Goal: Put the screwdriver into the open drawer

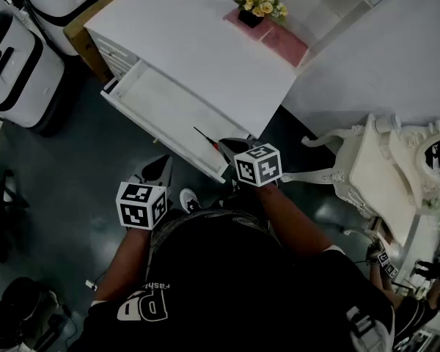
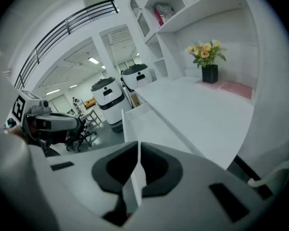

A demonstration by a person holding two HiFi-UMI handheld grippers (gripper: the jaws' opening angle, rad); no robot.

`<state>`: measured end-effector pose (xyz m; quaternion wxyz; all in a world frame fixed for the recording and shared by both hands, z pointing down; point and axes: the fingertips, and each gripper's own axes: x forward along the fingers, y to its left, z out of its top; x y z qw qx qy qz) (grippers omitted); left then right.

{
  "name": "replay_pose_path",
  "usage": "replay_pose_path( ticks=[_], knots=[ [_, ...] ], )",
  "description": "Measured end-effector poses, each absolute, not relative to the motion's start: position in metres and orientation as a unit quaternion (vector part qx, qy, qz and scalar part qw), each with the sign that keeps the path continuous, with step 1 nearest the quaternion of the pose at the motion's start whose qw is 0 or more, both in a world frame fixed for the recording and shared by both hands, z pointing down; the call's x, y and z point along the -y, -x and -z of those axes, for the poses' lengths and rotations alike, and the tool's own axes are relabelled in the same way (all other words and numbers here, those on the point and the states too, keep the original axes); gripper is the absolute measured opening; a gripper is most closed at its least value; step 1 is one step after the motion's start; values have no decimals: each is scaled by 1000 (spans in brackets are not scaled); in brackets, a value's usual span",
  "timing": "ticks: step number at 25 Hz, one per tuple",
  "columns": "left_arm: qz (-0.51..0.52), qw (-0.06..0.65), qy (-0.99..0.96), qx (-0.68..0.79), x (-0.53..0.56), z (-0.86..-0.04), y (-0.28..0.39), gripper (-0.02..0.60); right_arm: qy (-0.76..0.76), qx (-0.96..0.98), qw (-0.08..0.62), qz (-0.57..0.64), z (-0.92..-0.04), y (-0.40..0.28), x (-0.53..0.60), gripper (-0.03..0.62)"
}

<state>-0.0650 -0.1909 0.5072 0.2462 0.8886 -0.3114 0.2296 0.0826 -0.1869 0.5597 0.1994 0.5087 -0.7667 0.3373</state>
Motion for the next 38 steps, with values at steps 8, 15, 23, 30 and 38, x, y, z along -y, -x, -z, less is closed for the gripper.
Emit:
replay_pose_path(
  ticks=[8,15,23,30,38],
  knots=[
    [-224,230,-907,273,182,-490,40,15,-533,778,105,-315,-512,-91,169,9],
    [-210,221,-914,268,171,-477,20,15,-539,787,94,-285,-489,-101,149,9],
    [-206,219,-916,265,133,-465,-1,15,-554,784,56,-273,-466,-124,105,9],
    [-209,217,-919,255,74,-456,-23,15,-558,781,61,-272,-465,-140,40,9],
    [-208,223,-919,248,6,-455,-29,15,-565,782,50,-260,-458,-143,-29,9]
  ],
)
